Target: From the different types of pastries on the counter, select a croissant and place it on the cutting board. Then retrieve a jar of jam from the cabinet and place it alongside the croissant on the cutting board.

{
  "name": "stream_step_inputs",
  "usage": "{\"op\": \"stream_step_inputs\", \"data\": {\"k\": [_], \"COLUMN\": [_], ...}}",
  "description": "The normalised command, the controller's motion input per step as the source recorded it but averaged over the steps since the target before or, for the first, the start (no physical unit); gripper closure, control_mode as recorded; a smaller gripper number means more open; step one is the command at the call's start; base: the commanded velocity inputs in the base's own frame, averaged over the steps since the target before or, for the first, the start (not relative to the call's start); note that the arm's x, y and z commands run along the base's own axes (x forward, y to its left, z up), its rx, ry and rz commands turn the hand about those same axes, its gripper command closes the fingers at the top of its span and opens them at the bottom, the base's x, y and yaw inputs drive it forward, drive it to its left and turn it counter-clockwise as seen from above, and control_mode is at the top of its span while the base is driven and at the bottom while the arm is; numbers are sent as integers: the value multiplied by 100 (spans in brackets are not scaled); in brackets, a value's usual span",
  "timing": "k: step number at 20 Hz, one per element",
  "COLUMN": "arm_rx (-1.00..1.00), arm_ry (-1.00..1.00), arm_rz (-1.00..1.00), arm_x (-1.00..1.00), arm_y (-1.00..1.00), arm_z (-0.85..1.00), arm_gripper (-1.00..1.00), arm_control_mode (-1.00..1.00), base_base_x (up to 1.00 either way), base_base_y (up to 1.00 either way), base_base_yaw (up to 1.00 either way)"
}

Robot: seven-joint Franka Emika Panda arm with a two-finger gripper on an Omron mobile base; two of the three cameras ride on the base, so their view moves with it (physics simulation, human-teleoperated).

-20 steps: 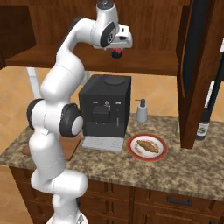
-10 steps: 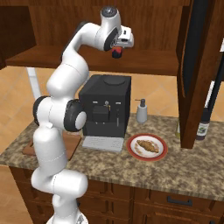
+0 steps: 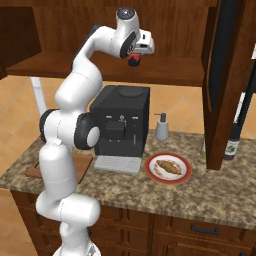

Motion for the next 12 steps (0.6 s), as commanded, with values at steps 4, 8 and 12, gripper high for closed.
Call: {"op": "stream_step_inputs", "data": {"k": [4,8,12], "arm_rx": [-1,2,25], "arm_ry": [15,16,23], "arm_rz": [0,0,-13], "arm_x": [29,9,-94], "arm_y": [-1,-3,-8], "arm_z": [-17,-5,18], "arm_gripper": [100,100,100], "arm_control_mode": [-100,-100,-100], "base_base_x": [0,0,0], "base_base_y": [0,0,0], "base_base_yaw": [0,0,0]}}
